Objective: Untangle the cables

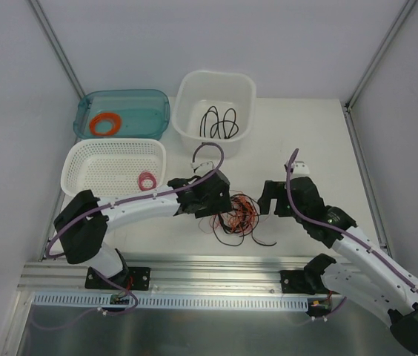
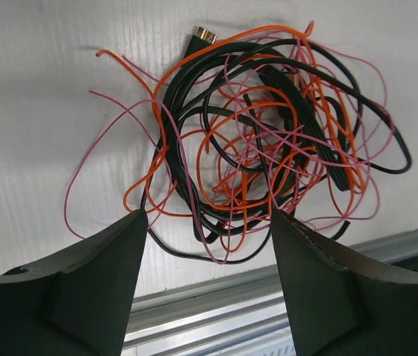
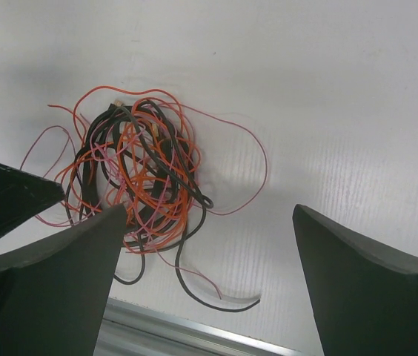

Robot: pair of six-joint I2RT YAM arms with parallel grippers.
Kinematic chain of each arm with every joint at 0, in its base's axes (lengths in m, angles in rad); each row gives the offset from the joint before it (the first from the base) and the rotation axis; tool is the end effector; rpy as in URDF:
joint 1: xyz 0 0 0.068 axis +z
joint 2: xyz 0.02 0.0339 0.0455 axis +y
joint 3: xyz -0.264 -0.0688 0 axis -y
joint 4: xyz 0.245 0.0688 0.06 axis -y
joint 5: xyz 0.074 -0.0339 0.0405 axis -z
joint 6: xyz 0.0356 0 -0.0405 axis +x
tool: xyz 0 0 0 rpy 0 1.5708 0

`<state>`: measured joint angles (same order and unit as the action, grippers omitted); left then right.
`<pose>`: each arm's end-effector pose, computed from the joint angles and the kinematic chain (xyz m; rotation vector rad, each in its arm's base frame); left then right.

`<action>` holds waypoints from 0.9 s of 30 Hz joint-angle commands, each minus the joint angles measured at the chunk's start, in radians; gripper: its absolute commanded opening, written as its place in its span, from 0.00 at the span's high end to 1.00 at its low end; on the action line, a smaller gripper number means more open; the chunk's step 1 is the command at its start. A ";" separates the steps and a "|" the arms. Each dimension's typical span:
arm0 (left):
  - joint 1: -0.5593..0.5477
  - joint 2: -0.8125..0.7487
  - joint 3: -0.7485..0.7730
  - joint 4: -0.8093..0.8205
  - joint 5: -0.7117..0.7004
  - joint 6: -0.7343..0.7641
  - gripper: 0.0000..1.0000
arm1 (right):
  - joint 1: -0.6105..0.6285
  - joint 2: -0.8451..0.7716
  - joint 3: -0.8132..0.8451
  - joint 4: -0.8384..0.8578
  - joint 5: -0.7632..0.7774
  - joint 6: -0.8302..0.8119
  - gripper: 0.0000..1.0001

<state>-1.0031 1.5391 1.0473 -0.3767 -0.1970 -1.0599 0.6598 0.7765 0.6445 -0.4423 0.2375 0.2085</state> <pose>0.1813 -0.2714 0.2314 -0.1639 2.5339 -0.6689 0.1423 0.0998 0.2667 -0.3424 2.1103 0.2573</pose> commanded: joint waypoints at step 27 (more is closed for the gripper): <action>-0.026 -0.332 0.397 -0.157 -0.087 0.575 1.00 | -0.126 0.422 -0.131 0.355 -0.264 0.186 0.03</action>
<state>-1.0222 1.2770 1.3415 -0.4931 -0.2478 -0.6441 0.5751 1.1938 0.5102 -0.1005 0.0086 0.3511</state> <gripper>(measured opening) 0.004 0.970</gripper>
